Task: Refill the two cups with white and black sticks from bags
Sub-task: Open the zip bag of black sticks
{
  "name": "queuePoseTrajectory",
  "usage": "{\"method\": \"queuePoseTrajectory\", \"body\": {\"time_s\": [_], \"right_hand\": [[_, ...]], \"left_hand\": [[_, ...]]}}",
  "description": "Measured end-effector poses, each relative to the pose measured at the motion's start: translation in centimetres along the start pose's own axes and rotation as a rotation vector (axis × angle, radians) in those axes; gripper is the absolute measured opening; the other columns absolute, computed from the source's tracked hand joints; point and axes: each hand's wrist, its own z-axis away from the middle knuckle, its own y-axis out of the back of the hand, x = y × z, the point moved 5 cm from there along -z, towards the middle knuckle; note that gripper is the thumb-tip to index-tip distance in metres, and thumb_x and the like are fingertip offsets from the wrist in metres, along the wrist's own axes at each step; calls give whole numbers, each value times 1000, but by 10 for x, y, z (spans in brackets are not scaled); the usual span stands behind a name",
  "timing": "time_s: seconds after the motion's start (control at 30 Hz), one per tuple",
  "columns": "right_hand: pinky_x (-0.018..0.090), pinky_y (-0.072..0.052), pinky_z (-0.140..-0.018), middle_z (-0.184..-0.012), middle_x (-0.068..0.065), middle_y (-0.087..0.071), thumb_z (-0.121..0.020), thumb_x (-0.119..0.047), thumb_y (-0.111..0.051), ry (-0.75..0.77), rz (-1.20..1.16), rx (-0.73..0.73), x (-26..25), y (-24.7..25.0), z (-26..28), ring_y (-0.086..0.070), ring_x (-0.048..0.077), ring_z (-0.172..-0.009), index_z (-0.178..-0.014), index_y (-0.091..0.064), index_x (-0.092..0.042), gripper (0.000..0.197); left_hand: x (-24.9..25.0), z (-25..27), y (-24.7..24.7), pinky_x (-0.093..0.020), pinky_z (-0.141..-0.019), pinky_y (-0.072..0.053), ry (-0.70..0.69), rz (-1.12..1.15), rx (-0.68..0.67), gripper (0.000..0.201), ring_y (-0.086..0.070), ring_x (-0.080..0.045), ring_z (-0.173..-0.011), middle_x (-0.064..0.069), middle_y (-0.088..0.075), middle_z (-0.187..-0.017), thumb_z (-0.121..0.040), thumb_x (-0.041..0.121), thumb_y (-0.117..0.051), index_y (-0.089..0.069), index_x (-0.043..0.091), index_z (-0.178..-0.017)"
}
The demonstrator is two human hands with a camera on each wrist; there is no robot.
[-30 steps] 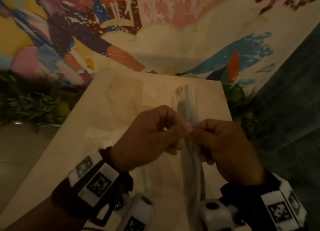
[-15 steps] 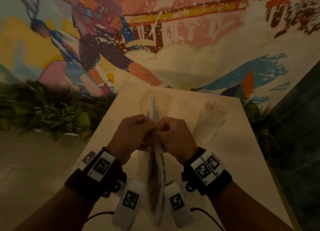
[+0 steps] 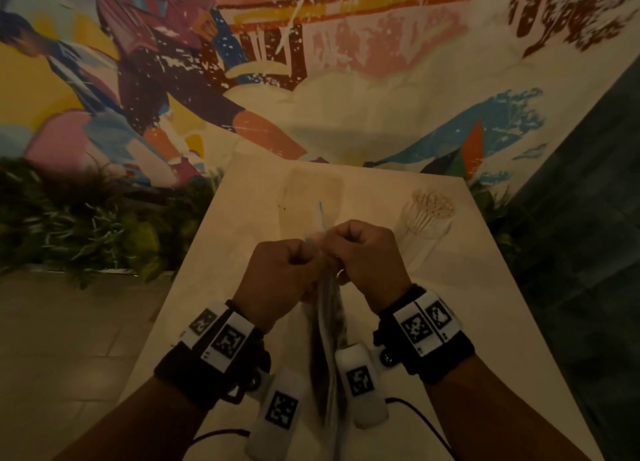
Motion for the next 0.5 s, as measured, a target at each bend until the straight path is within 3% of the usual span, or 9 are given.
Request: {"method": "queuePoseTrajectory", "body": {"time_s": [0.13,0.2,0.3,0.4,0.5], "right_hand": [[24,-47,-46,-63,7,-65,-87,-9,-64,-82,-176,-105,6,2,-1,-59,19,-51,-80,-69,-4,11],[28,-51,-50,-70,13,-67,-88,-8,-61,-101,-236,-121,8,5,-4,-62,26,-57,-83,-69,-1,12],[30,-52,-51,-72,16,-67,-90,-6,-57,-90,-233,-170,7,7,-7,-63,27,-58,-86,-68,3,15],[29,-54,-50,-70,13,-68,-90,-5,-58,-23,-163,-211,1,10,-8,-64,23,-56,-87,-68,1,13],[25,-53,-47,-66,9,-69,-88,-1,-60,24,-126,-241,-4,15,-14,-66,18,-53,-90,-66,-4,7]], "left_hand": [[-4,-5,-5,-34,-57,-52,112,178,-70,17,-60,-28,-60,-21,-61,-69,-78,10,-70,-62,-5,-76],[-4,-7,-8,-39,-64,-53,153,265,-90,9,-61,-31,-67,-20,-63,-76,-86,9,-61,-61,3,-79],[3,-13,-10,-31,-54,-52,161,328,-40,13,-59,-24,-57,-8,-62,-69,-90,17,-56,-60,9,-81],[9,-23,-10,-29,-50,-50,126,233,8,28,-59,-20,-48,-4,-63,-60,-75,37,-66,-59,10,-82],[14,-29,-12,-28,-48,-49,81,168,44,17,-59,-19,-45,-5,-62,-55,-84,23,-66,-59,8,-78]]}}
